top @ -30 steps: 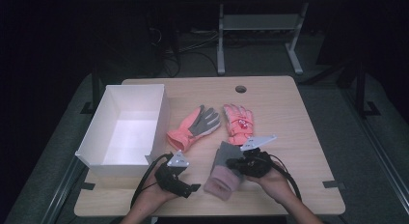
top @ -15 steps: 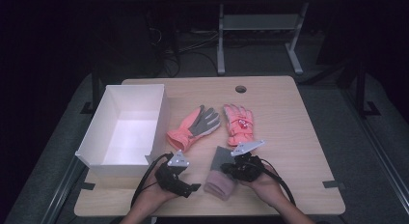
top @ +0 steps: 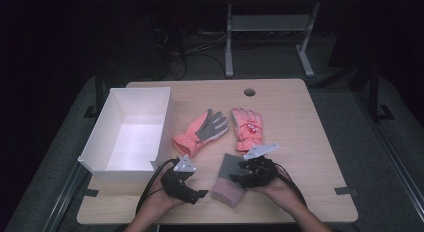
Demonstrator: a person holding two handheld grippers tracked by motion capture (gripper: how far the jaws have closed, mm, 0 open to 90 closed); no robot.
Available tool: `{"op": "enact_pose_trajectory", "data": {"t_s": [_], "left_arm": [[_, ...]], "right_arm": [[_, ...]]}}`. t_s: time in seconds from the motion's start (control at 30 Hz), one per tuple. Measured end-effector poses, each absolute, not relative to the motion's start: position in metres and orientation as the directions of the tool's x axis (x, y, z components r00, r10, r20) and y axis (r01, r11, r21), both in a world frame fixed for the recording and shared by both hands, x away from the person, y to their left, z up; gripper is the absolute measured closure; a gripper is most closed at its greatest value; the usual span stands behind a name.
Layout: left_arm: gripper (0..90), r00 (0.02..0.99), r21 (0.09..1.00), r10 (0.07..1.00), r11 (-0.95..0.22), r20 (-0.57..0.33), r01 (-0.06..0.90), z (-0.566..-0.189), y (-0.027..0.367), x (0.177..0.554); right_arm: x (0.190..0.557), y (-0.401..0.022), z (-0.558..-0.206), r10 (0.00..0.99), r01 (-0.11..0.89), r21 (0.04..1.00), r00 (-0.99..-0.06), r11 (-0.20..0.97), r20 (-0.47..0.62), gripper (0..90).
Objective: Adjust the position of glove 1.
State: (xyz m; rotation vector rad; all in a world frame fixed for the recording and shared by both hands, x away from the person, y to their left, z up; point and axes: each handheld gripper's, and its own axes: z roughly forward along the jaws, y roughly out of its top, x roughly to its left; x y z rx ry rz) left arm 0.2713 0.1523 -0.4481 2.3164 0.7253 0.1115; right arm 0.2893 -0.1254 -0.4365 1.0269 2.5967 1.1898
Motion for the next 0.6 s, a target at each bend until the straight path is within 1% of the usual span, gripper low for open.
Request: {"op": "enact_pose_trajectory", "data": {"t_s": [0.03,0.07,0.1,0.13,0.17,0.2,0.27,0.3,0.4,0.43,0.47,0.6], "left_arm": [[15.0,0.844,0.644,0.525,-0.608,-0.112,0.464,-0.448,0.153,0.272],[15.0,0.845,0.643,0.523,-0.610,-0.111,0.463,-0.447,0.153,0.272],[15.0,0.845,0.643,0.523,-0.610,-0.111,0.463,-0.447,0.153,0.272],[15.0,0.844,0.645,0.525,-0.607,-0.111,0.463,-0.447,0.153,0.271],[15.0,0.835,0.654,0.536,-0.589,-0.122,0.474,-0.448,0.152,0.271],[15.0,0.842,0.644,0.527,-0.607,-0.112,0.466,-0.448,0.154,0.272],[15.0,0.842,0.641,0.527,-0.609,-0.114,0.467,-0.449,0.154,0.272],[15.0,0.842,0.641,0.527,-0.609,-0.114,0.467,-0.449,0.154,0.272],[15.0,0.835,0.649,0.537,-0.595,-0.118,0.474,-0.448,0.154,0.272],[15.0,0.835,0.649,0.537,-0.595,-0.118,0.474,-0.448,0.154,0.272],[15.0,0.836,0.647,0.536,-0.598,-0.116,0.473,-0.448,0.154,0.272],[15.0,0.840,0.647,0.532,-0.605,-0.107,0.465,-0.447,0.154,0.272]], "right_arm": [[0.290,-0.129,-0.436,0.622,0.543,0.703,-0.762,0.459,0.182,38.2],[0.291,-0.134,-0.435,0.623,0.544,0.708,-0.760,0.451,0.187,46.3],[0.291,-0.134,-0.435,0.623,0.544,0.708,-0.760,0.451,0.187,46.3],[0.289,-0.148,-0.431,0.598,0.530,0.715,-0.778,0.456,0.195,69.8],[0.287,-0.153,-0.430,0.597,0.527,0.716,-0.779,0.457,0.193,76.6],[0.283,-0.159,-0.430,0.597,0.529,0.715,-0.778,0.457,0.194,81.7],[0.276,-0.169,-0.432,0.586,0.527,0.710,-0.786,0.467,0.198,89.9],[0.276,-0.169,-0.432,0.586,0.527,0.710,-0.786,0.467,0.198,89.9],[0.260,-0.175,-0.443,0.528,0.505,0.690,-0.824,0.518,0.207,90.0],[0.260,-0.175,-0.443,0.528,0.505,0.690,-0.824,0.518,0.207,90.0],[0.253,-0.168,-0.449,0.485,0.485,0.676,-0.849,0.555,0.211,90.0],[0.248,-0.146,-0.456,0.433,0.460,0.651,-0.875,0.604,0.216,90.0]]}}
